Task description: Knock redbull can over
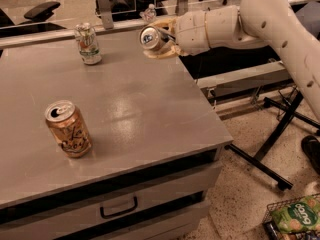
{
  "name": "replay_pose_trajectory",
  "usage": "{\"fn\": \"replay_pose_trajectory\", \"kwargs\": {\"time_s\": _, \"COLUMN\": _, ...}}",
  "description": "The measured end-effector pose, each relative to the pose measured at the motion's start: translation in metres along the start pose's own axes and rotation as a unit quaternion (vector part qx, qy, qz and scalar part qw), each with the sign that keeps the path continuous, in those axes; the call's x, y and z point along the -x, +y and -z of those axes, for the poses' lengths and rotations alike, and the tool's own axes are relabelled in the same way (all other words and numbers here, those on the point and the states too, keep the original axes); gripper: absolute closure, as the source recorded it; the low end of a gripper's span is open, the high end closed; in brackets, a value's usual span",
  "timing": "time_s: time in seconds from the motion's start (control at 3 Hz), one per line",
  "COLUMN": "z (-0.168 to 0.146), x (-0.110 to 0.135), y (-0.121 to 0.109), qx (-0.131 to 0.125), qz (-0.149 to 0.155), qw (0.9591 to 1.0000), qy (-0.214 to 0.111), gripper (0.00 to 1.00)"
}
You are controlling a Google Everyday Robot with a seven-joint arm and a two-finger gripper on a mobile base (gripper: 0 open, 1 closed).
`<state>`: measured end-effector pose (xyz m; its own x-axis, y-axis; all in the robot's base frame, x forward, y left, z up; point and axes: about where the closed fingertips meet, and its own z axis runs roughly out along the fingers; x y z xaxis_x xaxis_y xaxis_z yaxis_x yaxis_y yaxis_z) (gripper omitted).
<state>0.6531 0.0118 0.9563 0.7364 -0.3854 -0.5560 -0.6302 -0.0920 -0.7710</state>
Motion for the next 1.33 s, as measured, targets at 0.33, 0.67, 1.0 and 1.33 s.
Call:
{"fn": "replay_pose_trajectory", "kwargs": {"time_s": 0.33, "z": -0.003, "x": 0.003, "y": 0.009, "qx": 0.082, "qz": 0.048, "qw": 0.9955, "qy": 0.003, "gripper": 1.00}}
{"fn": "replay_pose_trajectory", "kwargs": {"time_s": 0.67, "z": -0.013, "x": 0.015, "y": 0.039, "qx": 0.189, "qz": 0.081, "qw": 0.9785, "qy": 0.001, "gripper": 1.00}}
{"fn": "replay_pose_trajectory", "kwargs": {"time_s": 1.0, "z": -0.019, "x": 0.036, "y": 0.086, "qx": 0.330, "qz": 0.121, "qw": 0.9363, "qy": -0.001, "gripper": 1.00}}
{"fn": "replay_pose_trajectory", "kwargs": {"time_s": 1.33, "z": -0.023, "x": 0.047, "y": 0.105, "qx": 0.390, "qz": 0.154, "qw": 0.9072, "qy": 0.030, "gripper": 1.00}}
